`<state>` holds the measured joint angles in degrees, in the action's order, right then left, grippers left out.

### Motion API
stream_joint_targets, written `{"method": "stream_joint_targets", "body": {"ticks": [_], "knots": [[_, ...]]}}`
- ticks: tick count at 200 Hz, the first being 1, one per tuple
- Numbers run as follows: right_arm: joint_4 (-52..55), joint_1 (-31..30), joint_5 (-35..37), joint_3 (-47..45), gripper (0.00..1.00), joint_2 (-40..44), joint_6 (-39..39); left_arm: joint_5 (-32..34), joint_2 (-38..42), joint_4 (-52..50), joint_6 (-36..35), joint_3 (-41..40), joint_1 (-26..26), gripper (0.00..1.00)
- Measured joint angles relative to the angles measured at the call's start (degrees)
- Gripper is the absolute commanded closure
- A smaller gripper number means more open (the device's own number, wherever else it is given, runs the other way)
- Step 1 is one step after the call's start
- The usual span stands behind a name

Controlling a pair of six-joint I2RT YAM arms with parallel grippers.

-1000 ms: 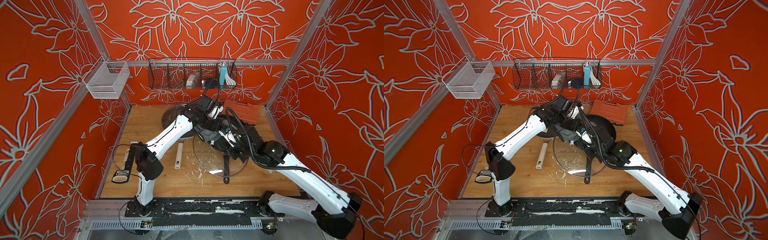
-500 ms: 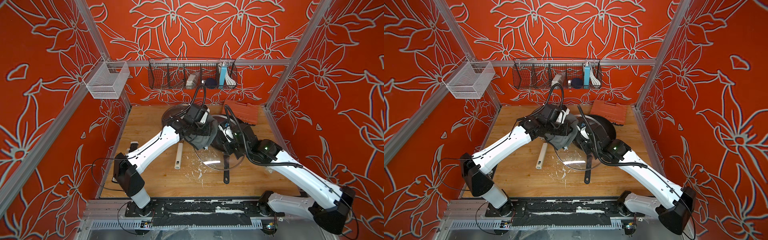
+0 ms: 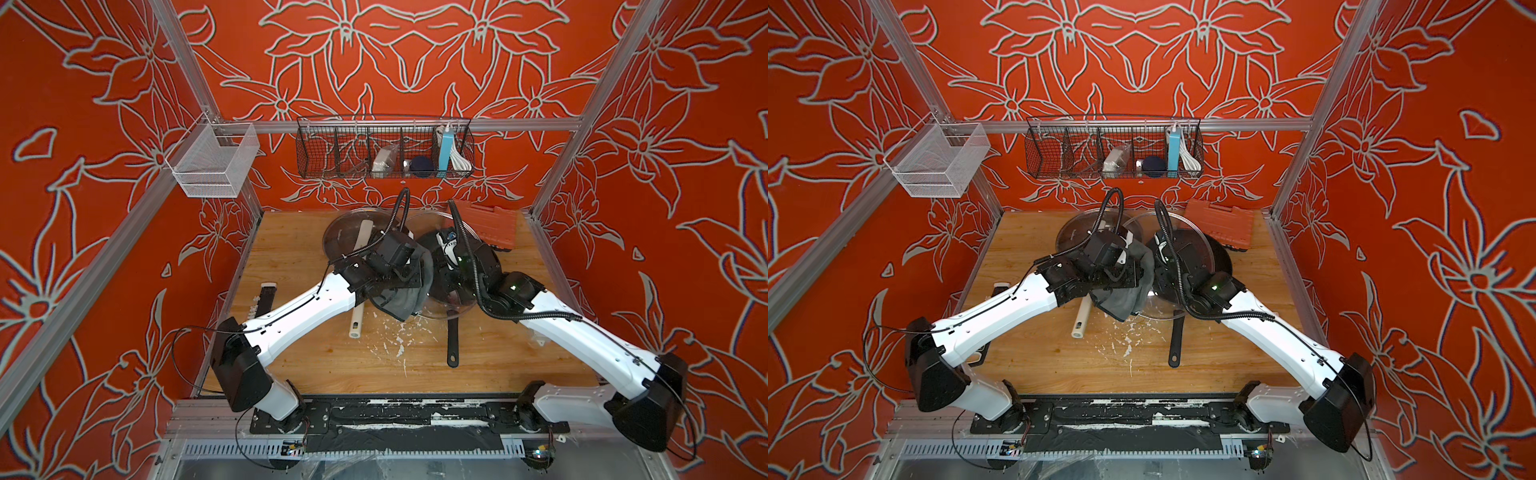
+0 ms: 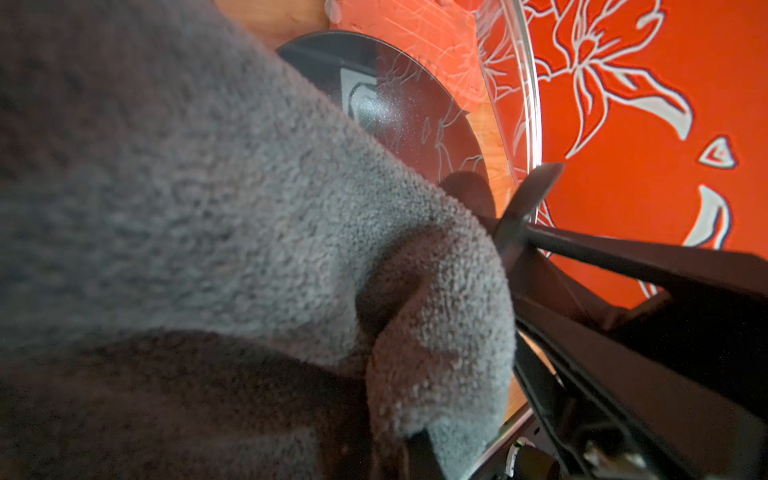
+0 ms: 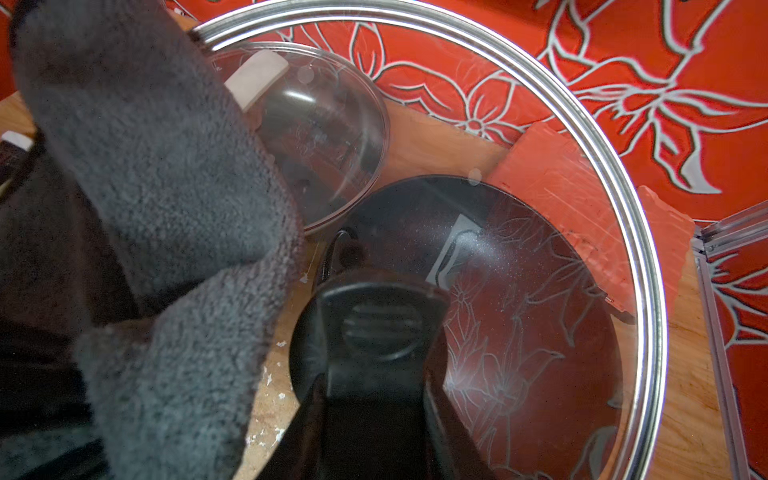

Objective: Wipe the pot lid with a cloth
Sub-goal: Wipe the pot lid.

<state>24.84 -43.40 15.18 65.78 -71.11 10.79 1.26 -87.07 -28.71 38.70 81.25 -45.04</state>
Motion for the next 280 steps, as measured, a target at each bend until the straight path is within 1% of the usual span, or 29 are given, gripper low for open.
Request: {"method": "stream_joint_targets", "body": {"ticks": [27, 70, 98, 120, 161, 198, 221, 257, 280], "knots": [[-1.27, -0.28, 1.11, 0.00, 1.00, 0.00, 0.96, 2.64, -0.50, -0.55, 1.97, 1.62, -0.28, 1.00], [-3.10, -0.50, 3.04, -0.22, 1.00, 0.85, 2.43, 6.58, -5.31, -3.78, 2.43, 10.64, -0.35, 1.00], [-2.99, -1.14, 3.72, -1.09, 1.00, 2.19, 3.26, 7.28, -8.85, -5.35, 2.34, 16.68, 0.17, 1.00], [-3.04, -1.88, 4.26, -1.75, 1.00, 2.47, 3.58, 7.50, -10.47, -5.84, 2.21, 19.32, 1.31, 1.00], [-2.97, -3.17, 4.17, -3.10, 1.00, 2.95, 4.04, 8.61, -14.29, -8.26, 0.24, 25.90, 4.15, 1.00], [-2.93, -3.48, 4.04, -3.98, 1.00, 3.37, 5.14, 9.84, -19.39, -10.95, -2.40, 33.20, 5.14, 1.00], [-2.10, -3.50, 4.07, -4.26, 1.00, 3.37, 5.33, 9.57, -19.56, -10.56, -2.12, 31.80, 5.11, 1.00], [0.70, -3.91, 4.00, -4.28, 1.00, 2.89, 5.22, 9.40, -15.08, -5.14, 0.15, 21.24, 4.42, 1.00], [0.87, -4.13, 4.17, -4.15, 1.00, 1.95, 5.22, 9.66, -11.96, -3.74, 1.36, 15.98, 3.54, 1.00]]}}
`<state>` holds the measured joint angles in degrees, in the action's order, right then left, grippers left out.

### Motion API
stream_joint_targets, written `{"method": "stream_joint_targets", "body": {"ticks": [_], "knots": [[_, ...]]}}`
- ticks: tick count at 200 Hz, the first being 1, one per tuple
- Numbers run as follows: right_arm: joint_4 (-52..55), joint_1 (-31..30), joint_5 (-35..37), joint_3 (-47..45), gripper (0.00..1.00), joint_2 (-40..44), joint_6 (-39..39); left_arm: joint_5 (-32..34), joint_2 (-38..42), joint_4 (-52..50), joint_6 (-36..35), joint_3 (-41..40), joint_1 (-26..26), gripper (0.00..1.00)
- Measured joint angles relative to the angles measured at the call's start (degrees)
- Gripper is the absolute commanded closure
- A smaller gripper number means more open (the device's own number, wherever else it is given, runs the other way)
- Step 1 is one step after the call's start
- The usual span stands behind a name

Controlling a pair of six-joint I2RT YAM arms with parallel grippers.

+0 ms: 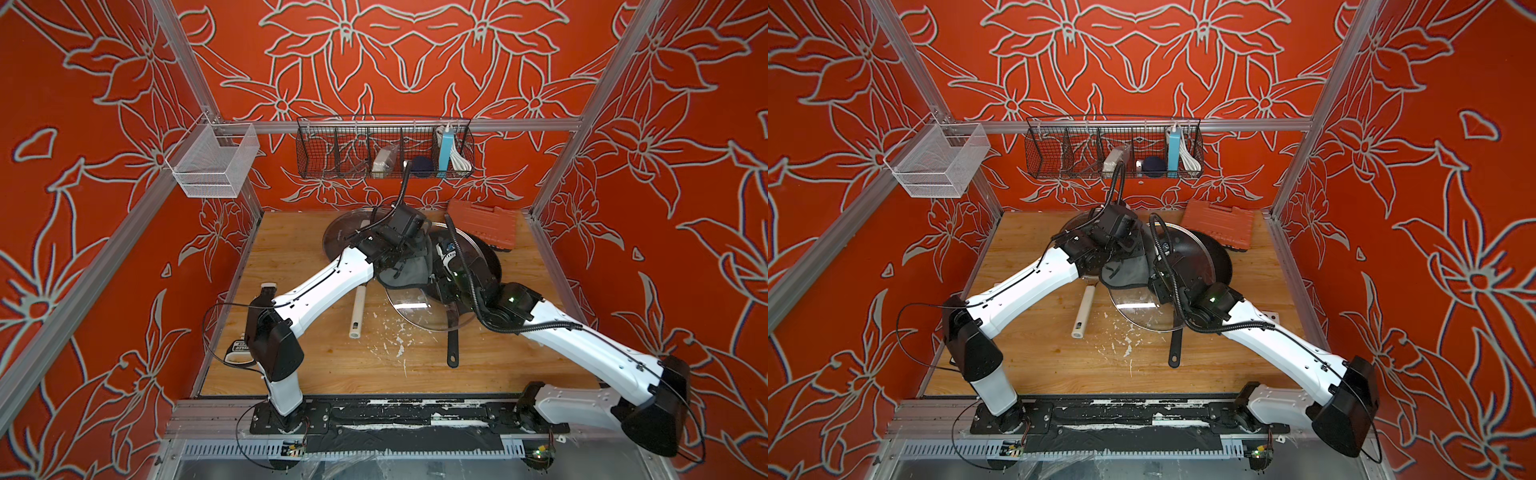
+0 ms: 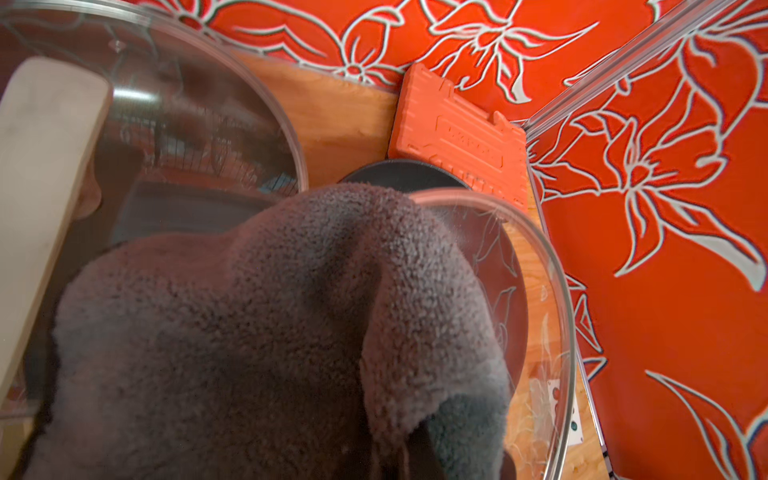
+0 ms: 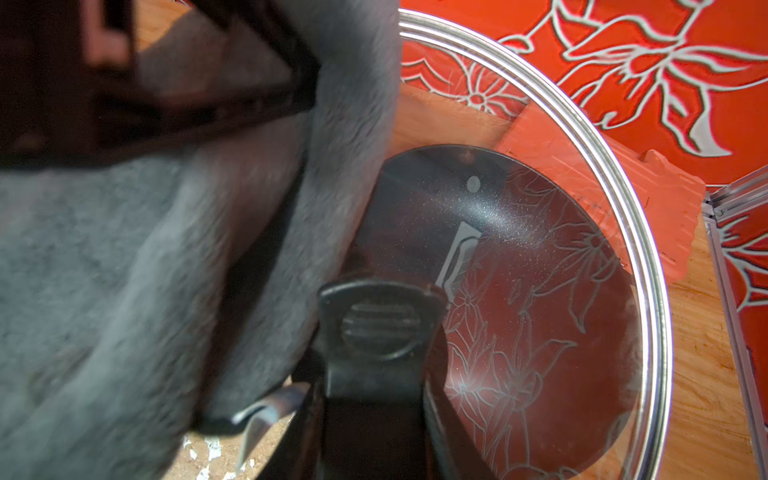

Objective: Wipe the pot lid with a cloth
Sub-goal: Wipe the pot lid.

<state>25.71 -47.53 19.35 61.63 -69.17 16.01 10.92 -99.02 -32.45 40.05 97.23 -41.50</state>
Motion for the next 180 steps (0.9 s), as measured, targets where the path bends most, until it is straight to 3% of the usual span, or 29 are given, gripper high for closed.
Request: {"method": "stream_joint_targets", "body": {"ticks": [104, 180], "knots": [[-2.62, 0.13, 5.27, 4.02, 1.00, -5.38, 0.15, 1.75, 10.62, 4.90, 7.56, -18.34, -7.28, 1.00], [-5.92, 0.39, 6.64, 4.37, 1.00, -5.70, 2.21, 3.67, 10.58, 3.54, 7.93, -16.46, -7.45, 1.00]]}}
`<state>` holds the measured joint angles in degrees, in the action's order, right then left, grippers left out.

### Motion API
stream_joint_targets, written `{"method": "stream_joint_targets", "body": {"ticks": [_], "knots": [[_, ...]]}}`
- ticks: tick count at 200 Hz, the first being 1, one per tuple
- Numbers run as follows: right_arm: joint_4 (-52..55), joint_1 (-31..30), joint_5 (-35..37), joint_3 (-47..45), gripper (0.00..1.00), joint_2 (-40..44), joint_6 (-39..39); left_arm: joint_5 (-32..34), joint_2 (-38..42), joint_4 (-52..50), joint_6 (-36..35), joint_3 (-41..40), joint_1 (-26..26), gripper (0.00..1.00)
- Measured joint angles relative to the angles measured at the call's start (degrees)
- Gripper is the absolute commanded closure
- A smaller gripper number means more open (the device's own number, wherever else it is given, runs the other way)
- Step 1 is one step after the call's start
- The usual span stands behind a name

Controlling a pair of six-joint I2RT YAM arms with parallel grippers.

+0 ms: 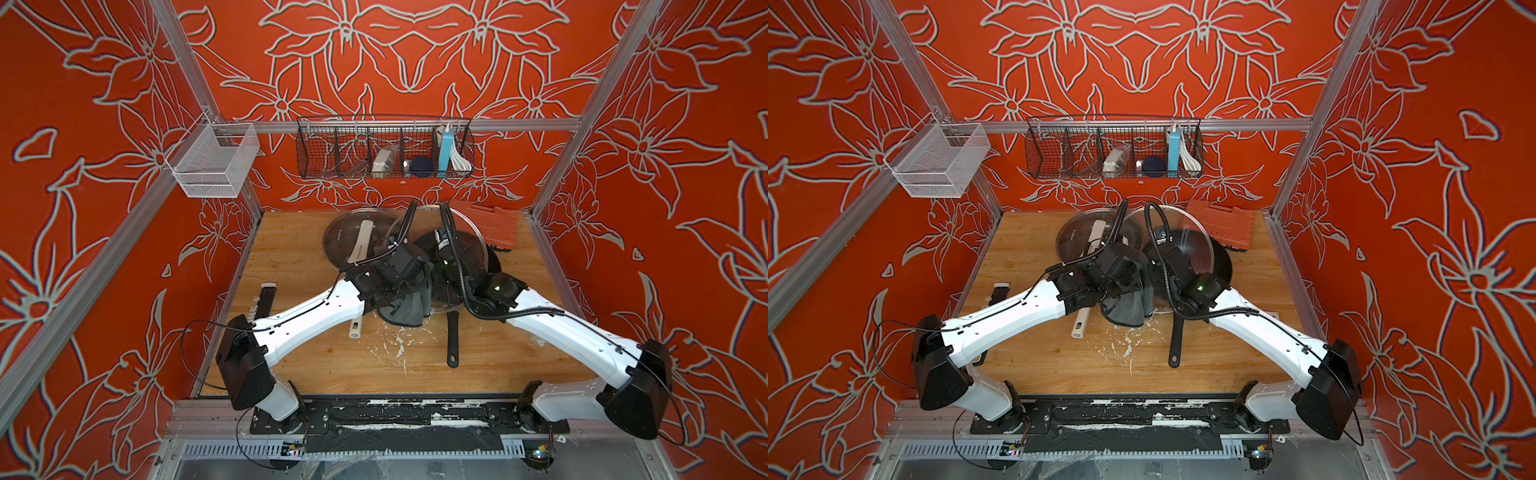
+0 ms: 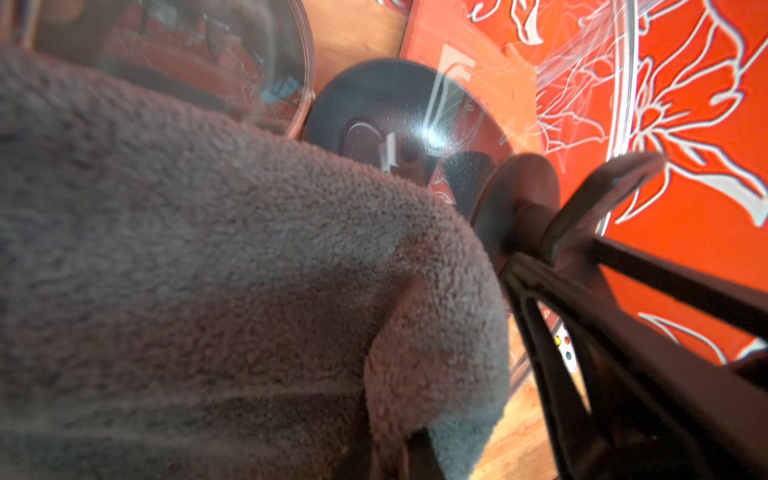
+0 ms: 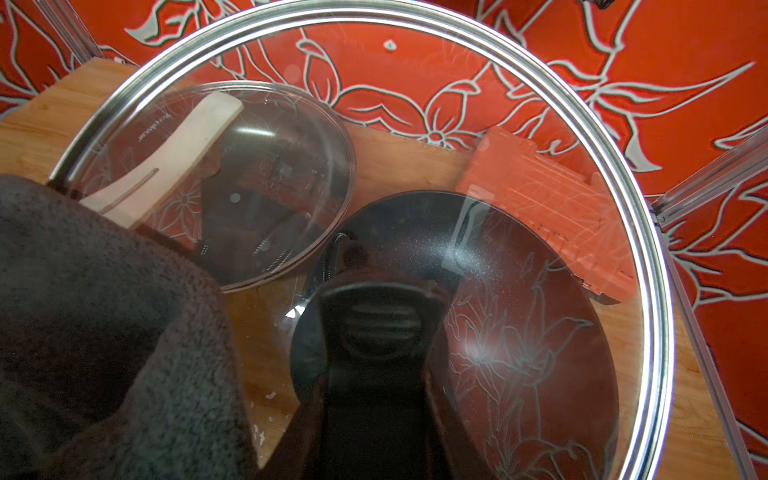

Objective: Wipe the pot lid with a cloth
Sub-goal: Wipe the pot lid.

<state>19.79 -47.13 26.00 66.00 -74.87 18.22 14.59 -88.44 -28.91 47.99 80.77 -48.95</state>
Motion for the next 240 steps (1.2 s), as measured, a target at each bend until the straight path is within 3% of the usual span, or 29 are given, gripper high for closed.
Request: {"method": "stream_joint_targets", "body": {"ticks": [47, 89, 134, 163, 240], "knots": [[-1.53, 0.02, 0.11, -1.07, 1.00, 3.30, 2.32, -0.85, -2.01, -2.36, -2.80, 9.70, 4.63, 1.00], [-1.51, 0.00, 0.00, -3.06, 1.00, 4.87, 3.98, -0.94, -8.55, -4.48, -5.62, 21.07, 9.84, 1.00], [0.15, 0.00, -0.17, -3.56, 1.00, 4.87, 4.66, -0.70, -13.60, -6.91, -7.43, 27.82, 11.89, 1.00], [0.96, 0.00, -0.37, -3.54, 1.00, 4.87, 4.59, -0.92, -12.70, -5.84, -7.39, 25.33, 11.72, 1.00], [3.15, -0.04, -0.83, -1.55, 1.00, 3.65, 3.06, 0.02, 1.22, -2.21, -6.49, 3.93, 6.01, 1.00]]}}
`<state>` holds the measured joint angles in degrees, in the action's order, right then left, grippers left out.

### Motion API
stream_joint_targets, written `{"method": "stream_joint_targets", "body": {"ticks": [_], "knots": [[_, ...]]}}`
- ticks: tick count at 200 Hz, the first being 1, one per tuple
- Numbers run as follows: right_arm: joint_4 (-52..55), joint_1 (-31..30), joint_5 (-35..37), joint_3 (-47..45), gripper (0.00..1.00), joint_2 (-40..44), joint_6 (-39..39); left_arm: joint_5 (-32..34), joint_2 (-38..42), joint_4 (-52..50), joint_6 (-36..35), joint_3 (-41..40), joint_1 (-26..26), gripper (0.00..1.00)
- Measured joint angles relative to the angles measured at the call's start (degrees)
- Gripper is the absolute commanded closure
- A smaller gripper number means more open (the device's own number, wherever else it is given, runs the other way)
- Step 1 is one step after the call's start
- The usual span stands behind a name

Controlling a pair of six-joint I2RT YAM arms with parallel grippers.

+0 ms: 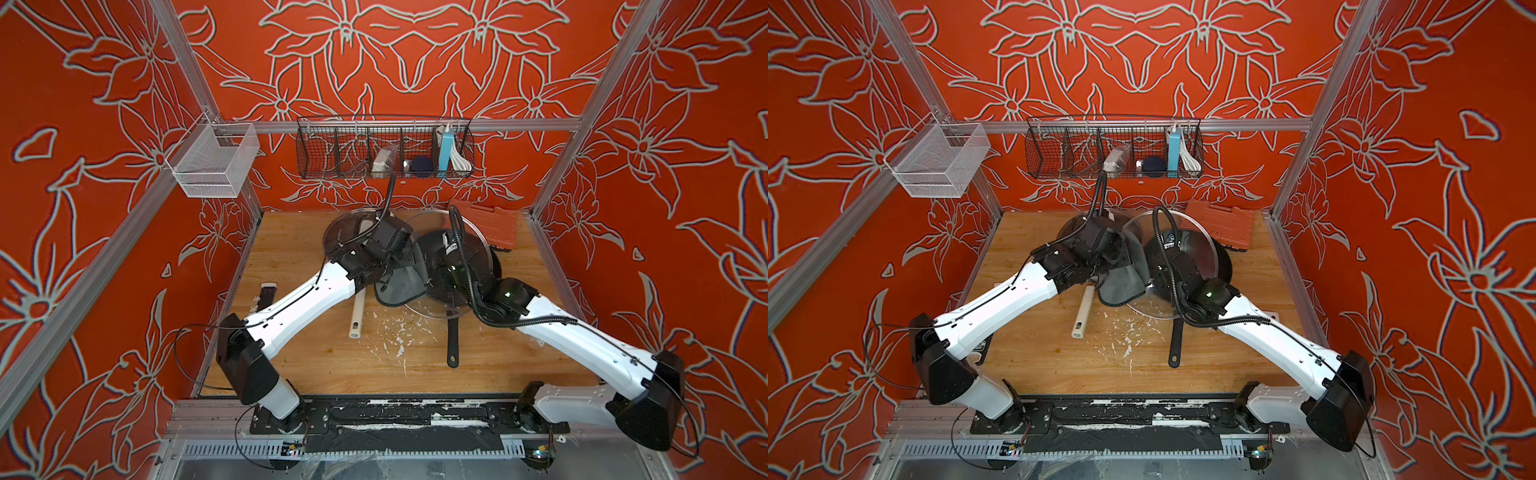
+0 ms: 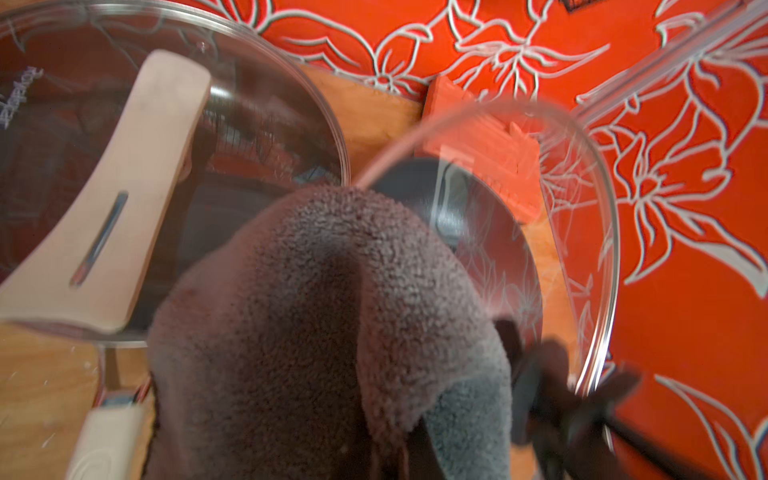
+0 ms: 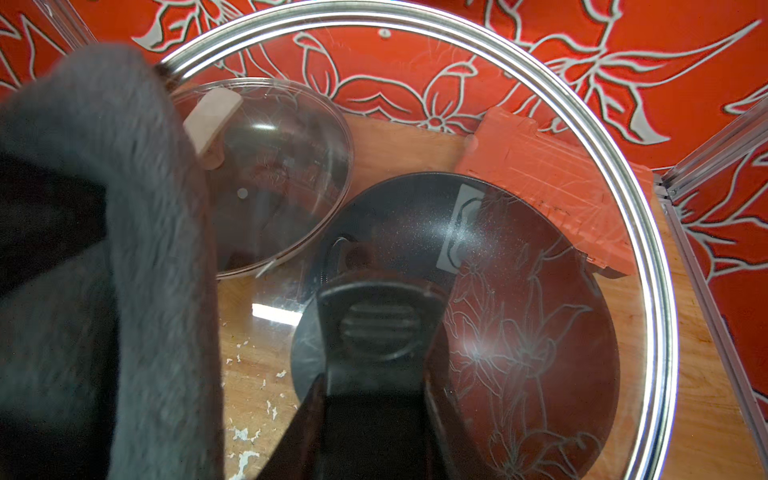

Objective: Wipe the pot lid with a cloth
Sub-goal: Wipe the pot lid.

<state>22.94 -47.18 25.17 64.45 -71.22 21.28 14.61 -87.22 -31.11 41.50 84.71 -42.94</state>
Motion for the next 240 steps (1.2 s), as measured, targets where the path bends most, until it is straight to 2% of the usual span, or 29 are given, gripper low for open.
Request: {"method": "stream_joint_targets", "body": {"ticks": [51, 80, 123, 153, 216, 225, 240], "knots": [[1.84, 0.87, 2.21, 4.63, 1.00, -1.40, -1.14, 0.28, 10.73, 0.70, 1.53, -14.36, -5.11, 1.00], [4.81, 3.15, 2.25, 8.04, 1.00, -2.99, -0.90, 0.07, 13.53, 0.42, 1.88, -19.61, -6.73, 1.00], [7.21, 8.00, 1.64, 12.20, 1.00, -5.03, -0.33, -1.68, 13.75, 2.38, 1.11, -26.80, -7.76, 1.00], [8.94, 11.69, -0.17, 13.81, 1.00, -6.86, 0.11, -1.90, 12.59, 4.42, -0.11, -28.65, -7.76, 1.00], [11.39, 16.76, -4.37, 13.81, 1.00, -11.15, 0.68, -4.07, 7.72, 17.14, -2.71, -34.62, -7.76, 1.00], [11.41, 17.18, -4.96, 13.81, 1.00, -11.87, 0.79, -4.66, 6.60, 19.50, -3.15, -35.78, -7.76, 0.90], [11.28, 17.77, -5.92, 13.81, 1.00, -13.05, 0.87, -5.53, 4.42, 22.91, -3.96, -37.24, -7.76, 0.56]]}}
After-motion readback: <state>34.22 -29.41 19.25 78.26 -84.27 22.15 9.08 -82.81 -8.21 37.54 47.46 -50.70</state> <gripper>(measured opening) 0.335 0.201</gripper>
